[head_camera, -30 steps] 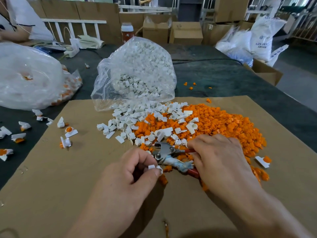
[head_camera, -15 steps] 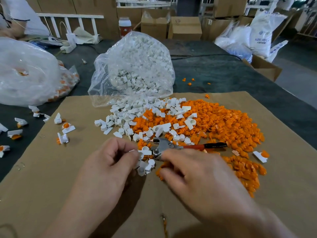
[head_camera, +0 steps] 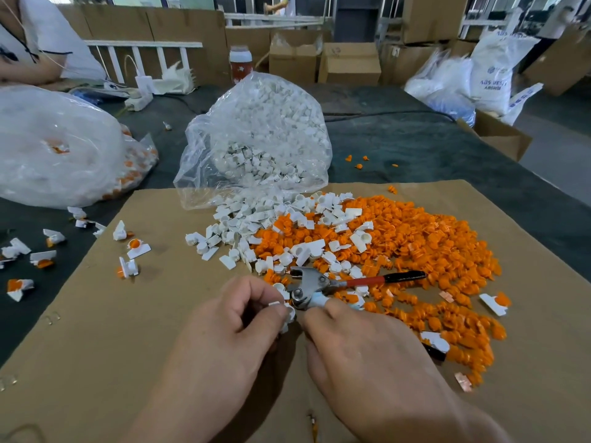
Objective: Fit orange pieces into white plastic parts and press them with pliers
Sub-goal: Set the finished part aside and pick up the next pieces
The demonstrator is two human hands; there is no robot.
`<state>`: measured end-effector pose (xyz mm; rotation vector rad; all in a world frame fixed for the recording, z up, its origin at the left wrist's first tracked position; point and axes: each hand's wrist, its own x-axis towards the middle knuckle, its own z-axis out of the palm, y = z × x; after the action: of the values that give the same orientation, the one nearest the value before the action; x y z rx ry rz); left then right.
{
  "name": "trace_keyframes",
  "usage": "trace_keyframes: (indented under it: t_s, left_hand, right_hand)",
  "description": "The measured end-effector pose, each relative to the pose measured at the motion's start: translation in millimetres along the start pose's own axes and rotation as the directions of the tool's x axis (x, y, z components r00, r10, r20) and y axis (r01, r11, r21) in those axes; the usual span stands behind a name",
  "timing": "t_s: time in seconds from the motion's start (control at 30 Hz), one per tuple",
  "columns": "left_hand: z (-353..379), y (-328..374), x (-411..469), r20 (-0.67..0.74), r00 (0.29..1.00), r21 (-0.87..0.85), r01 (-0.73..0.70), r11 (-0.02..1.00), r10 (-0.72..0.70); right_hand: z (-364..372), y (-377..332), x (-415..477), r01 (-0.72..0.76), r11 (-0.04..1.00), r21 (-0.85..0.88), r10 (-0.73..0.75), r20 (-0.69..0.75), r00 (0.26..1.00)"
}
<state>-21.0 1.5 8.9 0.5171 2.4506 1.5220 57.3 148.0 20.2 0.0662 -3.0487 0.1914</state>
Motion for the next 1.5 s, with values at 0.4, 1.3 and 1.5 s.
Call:
trace_keyframes:
  t_s: [0.4, 1.3, 1.5]
  left_hand:
    - [0, 5, -1, 0.034, 0.999, -0.076, 0.018, 0.997, -0.016]
    - [2, 18, -2, 0.186, 0.983, -0.516, 0.109, 0.850, -0.013]
    - [2, 12, 0, 0.175, 0.984, -0.496, 0.118, 0.860, -0.035]
  right_hand:
    - [-10, 14, -5, -0.126, 0.778, 0.615, 0.284, -0.166, 0.944]
    - [-12, 12, -5, 0.152, 0.843, 0.516, 0.061, -0.372, 0.926]
    - [-12, 14, -4, 0.096, 0.818, 0.567, 0.071, -0.264, 0.962]
